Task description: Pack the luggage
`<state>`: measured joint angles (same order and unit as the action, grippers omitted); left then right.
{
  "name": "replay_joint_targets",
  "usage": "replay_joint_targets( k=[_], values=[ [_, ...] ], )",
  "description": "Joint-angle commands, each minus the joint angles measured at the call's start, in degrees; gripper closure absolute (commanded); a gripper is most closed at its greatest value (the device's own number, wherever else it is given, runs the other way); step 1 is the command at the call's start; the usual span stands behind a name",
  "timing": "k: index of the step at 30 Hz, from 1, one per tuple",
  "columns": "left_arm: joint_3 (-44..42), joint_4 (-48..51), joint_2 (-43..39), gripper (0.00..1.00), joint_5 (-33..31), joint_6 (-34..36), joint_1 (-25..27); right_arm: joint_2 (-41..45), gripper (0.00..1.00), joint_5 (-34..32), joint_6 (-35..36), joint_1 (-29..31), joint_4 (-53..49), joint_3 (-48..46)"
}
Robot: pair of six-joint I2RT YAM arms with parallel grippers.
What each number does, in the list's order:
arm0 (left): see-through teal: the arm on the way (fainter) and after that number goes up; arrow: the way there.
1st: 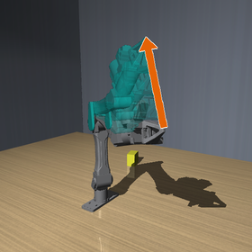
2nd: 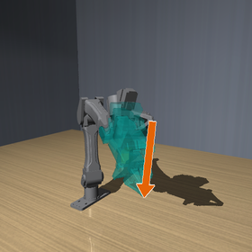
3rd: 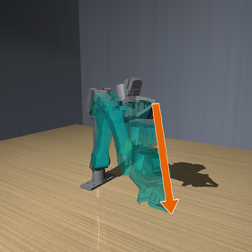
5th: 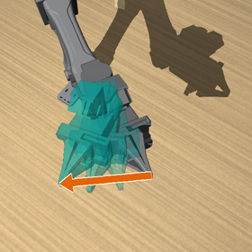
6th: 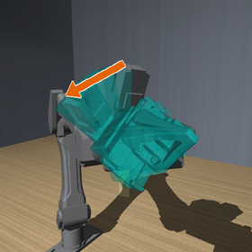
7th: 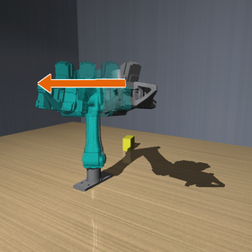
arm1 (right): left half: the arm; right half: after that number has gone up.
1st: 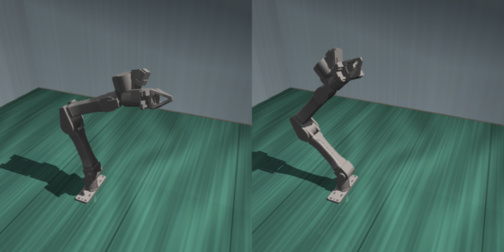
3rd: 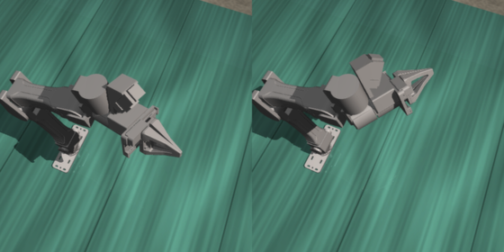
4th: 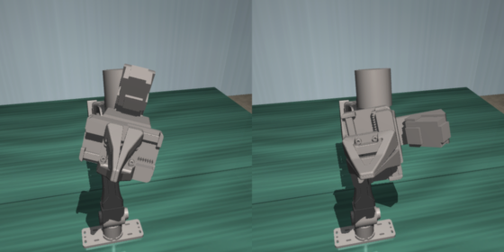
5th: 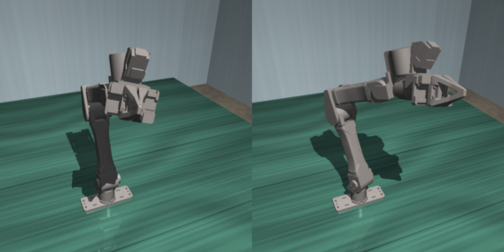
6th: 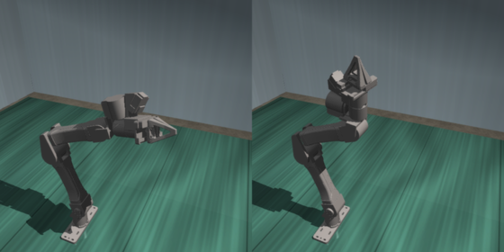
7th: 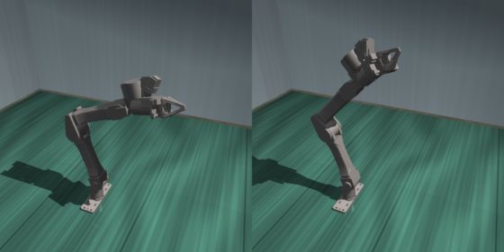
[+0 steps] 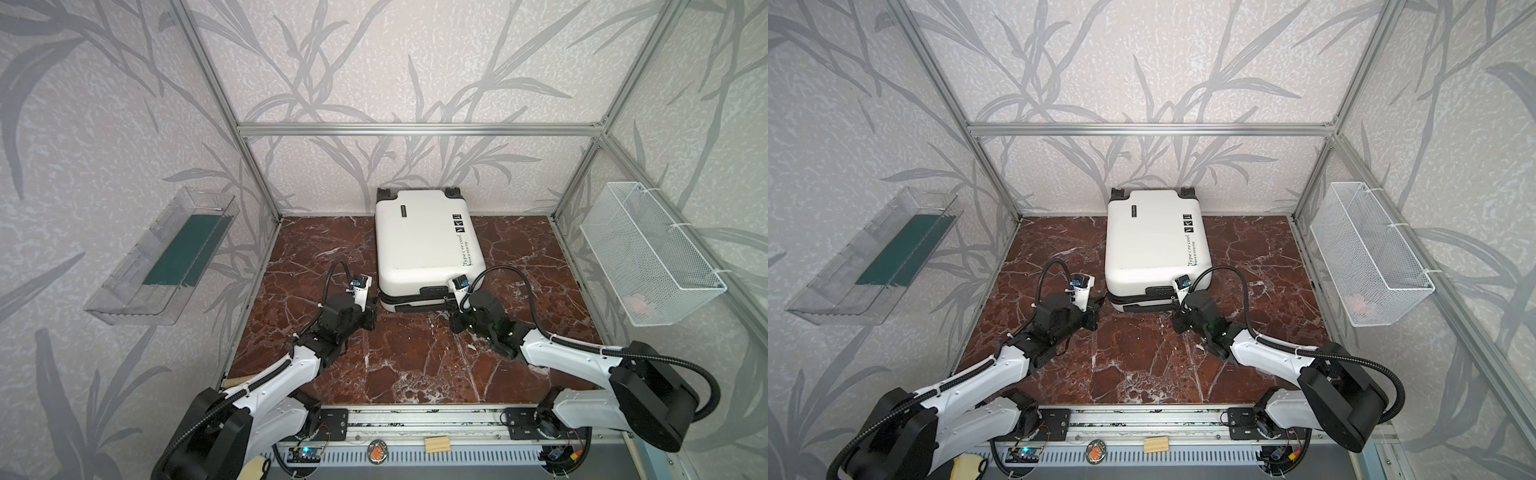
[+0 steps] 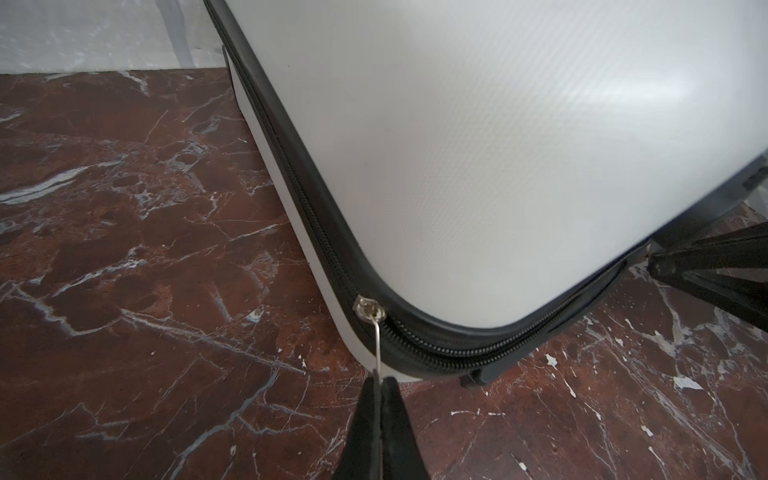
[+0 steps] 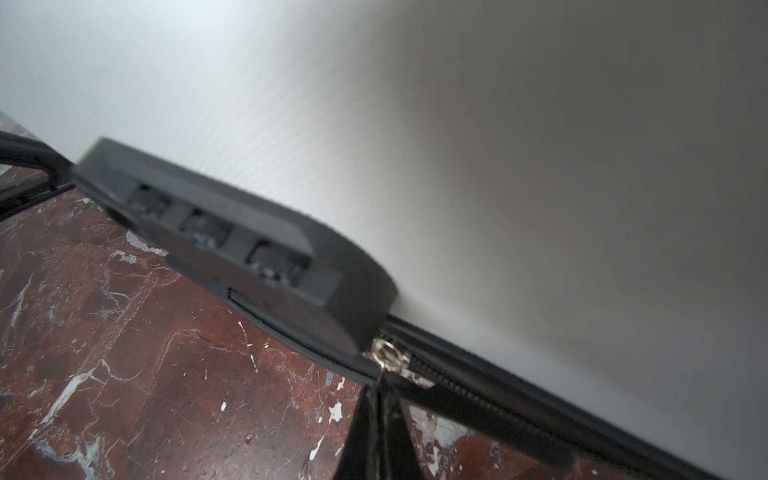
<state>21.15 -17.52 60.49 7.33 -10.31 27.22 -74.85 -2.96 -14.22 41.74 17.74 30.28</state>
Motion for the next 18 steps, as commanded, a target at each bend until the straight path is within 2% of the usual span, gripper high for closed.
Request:
replay_joint_targets(
  k=[1,10,13,18],
  values=[
    [-0.6,-2.3,1.7,1.00,6.3,-0.8,2.6,-0.8,1.00,8.8,-0.2,2.4,6.9,4.2],
    [0.8,-5.3,6.0,1.00,5.6,-0.9,5.9,-7.9,1.00,3.8,2.2,15.9,7.7,11.0],
    [1.2,-6.0,6.9,1.00,5.2,-0.9,7.1,-11.4,1.00,4.6,2.1,18.6,8.8,14.3],
    [1.8,-6.8,8.1,1.00,4.4,-0.9,8.5,-16.9,1.00,5.4,1.6,19.6,10.5,19.0]
  ],
)
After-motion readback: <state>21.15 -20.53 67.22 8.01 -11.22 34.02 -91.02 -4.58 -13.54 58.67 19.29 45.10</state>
